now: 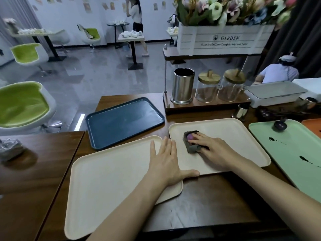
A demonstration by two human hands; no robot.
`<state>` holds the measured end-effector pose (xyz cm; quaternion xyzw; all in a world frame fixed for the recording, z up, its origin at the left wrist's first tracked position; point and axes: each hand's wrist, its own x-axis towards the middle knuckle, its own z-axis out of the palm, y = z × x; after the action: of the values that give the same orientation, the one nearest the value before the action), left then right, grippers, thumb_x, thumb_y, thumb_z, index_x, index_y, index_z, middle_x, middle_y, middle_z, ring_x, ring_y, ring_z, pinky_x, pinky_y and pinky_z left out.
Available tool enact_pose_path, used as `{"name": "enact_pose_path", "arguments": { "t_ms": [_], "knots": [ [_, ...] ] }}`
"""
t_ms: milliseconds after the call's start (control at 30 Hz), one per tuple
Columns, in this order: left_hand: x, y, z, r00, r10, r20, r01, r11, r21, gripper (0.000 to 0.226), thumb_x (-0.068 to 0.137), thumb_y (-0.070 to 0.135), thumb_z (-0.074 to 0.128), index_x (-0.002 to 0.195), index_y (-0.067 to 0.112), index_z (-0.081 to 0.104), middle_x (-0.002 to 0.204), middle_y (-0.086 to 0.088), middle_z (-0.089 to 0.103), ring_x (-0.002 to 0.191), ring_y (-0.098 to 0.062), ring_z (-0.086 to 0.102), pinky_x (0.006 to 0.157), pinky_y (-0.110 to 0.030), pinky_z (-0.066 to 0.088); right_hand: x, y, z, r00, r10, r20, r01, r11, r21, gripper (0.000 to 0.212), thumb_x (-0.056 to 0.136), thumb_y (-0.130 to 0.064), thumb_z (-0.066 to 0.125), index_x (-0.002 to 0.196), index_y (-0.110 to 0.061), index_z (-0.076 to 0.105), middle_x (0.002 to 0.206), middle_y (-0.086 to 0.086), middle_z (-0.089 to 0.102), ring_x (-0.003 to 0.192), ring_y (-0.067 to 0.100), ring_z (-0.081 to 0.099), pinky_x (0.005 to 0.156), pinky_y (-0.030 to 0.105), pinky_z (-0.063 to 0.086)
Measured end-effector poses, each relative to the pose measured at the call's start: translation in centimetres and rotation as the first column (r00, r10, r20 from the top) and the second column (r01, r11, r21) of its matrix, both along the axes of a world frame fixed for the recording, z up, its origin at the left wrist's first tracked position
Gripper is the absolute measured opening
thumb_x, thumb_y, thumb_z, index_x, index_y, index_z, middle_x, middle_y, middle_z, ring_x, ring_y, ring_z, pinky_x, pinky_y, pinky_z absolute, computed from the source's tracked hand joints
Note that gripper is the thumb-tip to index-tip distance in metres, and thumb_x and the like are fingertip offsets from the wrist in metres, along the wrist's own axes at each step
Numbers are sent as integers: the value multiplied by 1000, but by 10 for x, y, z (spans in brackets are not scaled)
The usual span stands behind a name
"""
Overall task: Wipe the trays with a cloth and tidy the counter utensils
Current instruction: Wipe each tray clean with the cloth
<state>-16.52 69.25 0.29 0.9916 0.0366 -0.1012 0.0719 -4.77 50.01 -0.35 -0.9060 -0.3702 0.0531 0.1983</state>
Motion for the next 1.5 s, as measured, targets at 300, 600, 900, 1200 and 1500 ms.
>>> {"name": "enact_pose_path", "arguments": {
  "t_ms": [300, 600, 900, 1200, 1500],
  "knots": [
    [2, 0, -1, 1000, -3, -21, 3, 1000, -6, 141, 66, 102, 33, 162, 7, -4, 172, -8, -3, 157, -23, -16, 120, -64, -13, -11, 28, -5, 978, -198, 63, 198, 980, -8, 47, 102, -26, 47, 148, -33, 45, 162, -8, 28, 150, 12, 20, 115, 32, 28],
    [8, 3, 4, 992, -21, -128, 22, 1000, 4, 142, 62, 104, 28, 162, 11, -12, 171, -5, -10, 156, -24, -18, 121, -65, -8, -51, -76, -1, 976, -218, 4, 218, 975, -48, 50, 99, -21, 52, 145, -38, 48, 158, -16, 30, 149, 5, 22, 119, 33, 28],
    [24, 1, 11, 953, 5, -303, 7, 999, 39, 161, 38, 108, 21, 161, 11, -16, 170, -5, -15, 155, -25, -21, 122, -65, -8, 5, -47, -13, 905, -382, 184, 397, 916, -51, 42, 97, -23, 50, 139, -23, 51, 149, 2, 43, 139, 23, 37, 101, 36, 43],
    [27, -18, 29, 923, 177, -342, -159, 984, 79, 141, 66, 90, 61, 162, 21, -16, 170, -2, -13, 155, -26, -19, 121, -62, -10, -30, -87, 5, 999, 46, -25, -46, 999, -5, 46, 98, -17, 48, 140, -33, 55, 153, -9, 44, 143, 15, 35, 111, 40, 38],
    [15, -181, 32, 974, 224, 43, -213, 960, -185, 87, 96, 57, 58, 164, 31, 9, 171, 0, 2, 158, -20, -6, 127, -48, 2, -8, -243, 20, 981, 46, -188, 31, 921, 389, 47, 95, -11, 58, 136, -35, 60, 143, -19, 52, 133, 1, 45, 107, 7, 29]
  ]
}}
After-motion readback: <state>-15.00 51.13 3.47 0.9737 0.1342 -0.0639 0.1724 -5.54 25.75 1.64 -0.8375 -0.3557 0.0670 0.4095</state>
